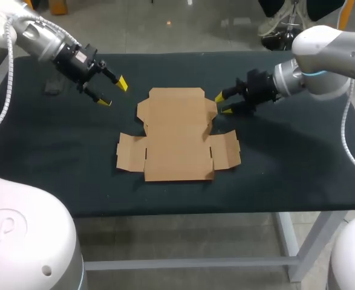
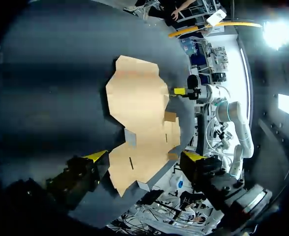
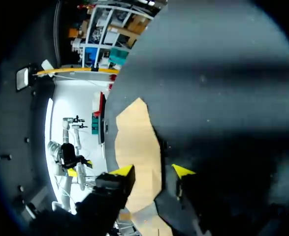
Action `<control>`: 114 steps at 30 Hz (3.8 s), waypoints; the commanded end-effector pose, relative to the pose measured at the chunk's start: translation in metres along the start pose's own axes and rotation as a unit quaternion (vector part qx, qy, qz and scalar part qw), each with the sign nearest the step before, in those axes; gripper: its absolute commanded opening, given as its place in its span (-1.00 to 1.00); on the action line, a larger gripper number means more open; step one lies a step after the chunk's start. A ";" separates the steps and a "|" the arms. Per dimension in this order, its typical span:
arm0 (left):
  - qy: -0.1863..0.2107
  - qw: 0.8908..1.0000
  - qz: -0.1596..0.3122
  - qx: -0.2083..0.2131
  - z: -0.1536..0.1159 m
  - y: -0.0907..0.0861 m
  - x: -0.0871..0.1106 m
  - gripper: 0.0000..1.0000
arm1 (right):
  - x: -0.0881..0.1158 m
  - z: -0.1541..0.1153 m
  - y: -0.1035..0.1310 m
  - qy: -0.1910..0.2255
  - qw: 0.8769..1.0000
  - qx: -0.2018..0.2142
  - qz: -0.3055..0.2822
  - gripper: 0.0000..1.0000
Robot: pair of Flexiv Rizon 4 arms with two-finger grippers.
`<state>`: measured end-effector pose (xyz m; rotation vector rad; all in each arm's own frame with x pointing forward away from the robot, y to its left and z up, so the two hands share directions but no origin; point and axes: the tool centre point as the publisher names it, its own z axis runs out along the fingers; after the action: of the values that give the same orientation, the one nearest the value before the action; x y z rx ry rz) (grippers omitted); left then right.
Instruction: Assemble the packaging by folding the flat box into shape, placing the metal phone stand inside, and closing the box properly
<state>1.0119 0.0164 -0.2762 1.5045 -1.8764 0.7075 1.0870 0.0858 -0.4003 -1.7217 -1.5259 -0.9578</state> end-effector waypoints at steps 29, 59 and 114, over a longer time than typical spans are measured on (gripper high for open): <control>0.011 1.000 0.000 -0.007 -0.002 0.009 -0.009 1.00 | 0.006 0.044 0.009 0.045 0.999 0.016 -0.015 -0.18; 0.024 0.997 0.067 -0.005 0.002 0.008 -0.015 1.00 | 0.038 0.018 -0.001 0.110 0.988 -0.045 -0.094 -1.00; 0.069 0.918 0.319 0.224 -0.003 -0.067 -0.003 1.00 | 0.122 -0.023 -0.005 0.243 0.923 -0.145 -0.262 -1.00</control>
<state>1.0736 0.0050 -0.2746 1.0313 -2.1999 1.6034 1.0860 0.1313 -0.2841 -1.1357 -1.5795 -1.8020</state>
